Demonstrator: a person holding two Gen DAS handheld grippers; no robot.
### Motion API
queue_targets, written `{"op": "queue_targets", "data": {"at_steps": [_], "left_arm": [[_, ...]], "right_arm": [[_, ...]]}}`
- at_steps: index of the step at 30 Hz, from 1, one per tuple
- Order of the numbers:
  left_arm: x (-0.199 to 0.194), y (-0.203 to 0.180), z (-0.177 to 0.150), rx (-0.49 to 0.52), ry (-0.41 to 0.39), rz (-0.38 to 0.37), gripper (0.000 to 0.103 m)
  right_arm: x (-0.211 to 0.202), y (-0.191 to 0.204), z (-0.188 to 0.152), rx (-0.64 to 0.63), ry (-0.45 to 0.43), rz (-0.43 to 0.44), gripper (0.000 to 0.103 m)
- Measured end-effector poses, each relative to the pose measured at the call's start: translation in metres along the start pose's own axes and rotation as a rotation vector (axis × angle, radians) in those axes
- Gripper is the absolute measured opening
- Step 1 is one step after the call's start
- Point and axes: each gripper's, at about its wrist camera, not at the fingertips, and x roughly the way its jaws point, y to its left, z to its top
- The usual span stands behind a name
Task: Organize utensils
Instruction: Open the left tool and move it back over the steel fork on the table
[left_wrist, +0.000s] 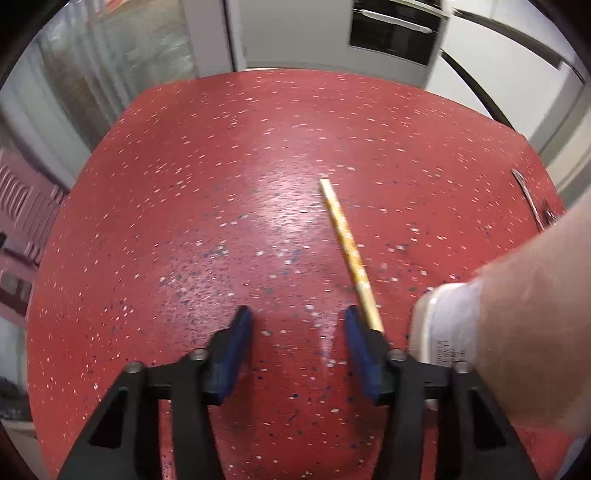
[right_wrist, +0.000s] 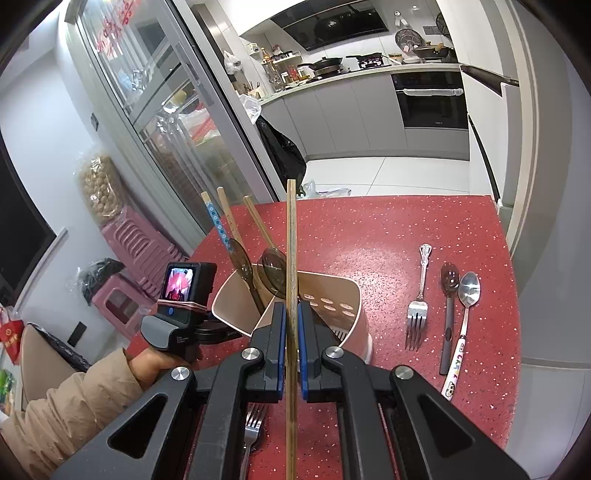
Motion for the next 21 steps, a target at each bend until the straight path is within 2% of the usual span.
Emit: {"op": "queue_targets", "data": {"at_steps": [1,2,3,5,8,15,18,21], "left_arm": [[-0.004,-0.003,0.002,0.026,0.002,-0.003,0.052],[-0.004,-0.01,0.004,0.057,0.006,-0.005,0.036],[-0.002,-0.019,0.004,0.095,0.013,0.007,0.024],[-0.003,-0.019,0.0,0.115,0.007,0.017,0.024],[-0.007,-0.011,-0.009,0.069,-0.001,-0.026,0.024],[-0.028,0.053,-0.027,-0.212,-0.045,-0.252,0.024],[-0.052,0.055,-0.05,-0.19,-0.1,-0.262,0.024],[-0.071,0.041,-0.086,-0.137,-0.088,-0.261,0.025]], "right_arm": [[0.0,0.0,0.0,0.004,-0.001,0.001,0.007],[-0.001,-0.001,-0.001,0.007,-0.004,0.0,0.007],[-0.002,-0.001,-0.001,0.011,-0.006,0.0,0.007],[-0.005,-0.002,-0.002,0.016,-0.011,0.0,0.007],[-0.009,-0.004,-0.004,0.019,-0.019,0.0,0.007],[-0.013,-0.007,-0.008,0.035,-0.024,0.011,0.007],[-0.016,-0.007,-0.012,0.036,-0.026,0.02,0.007],[-0.018,-0.007,-0.02,0.044,-0.021,0.037,0.007]]}}
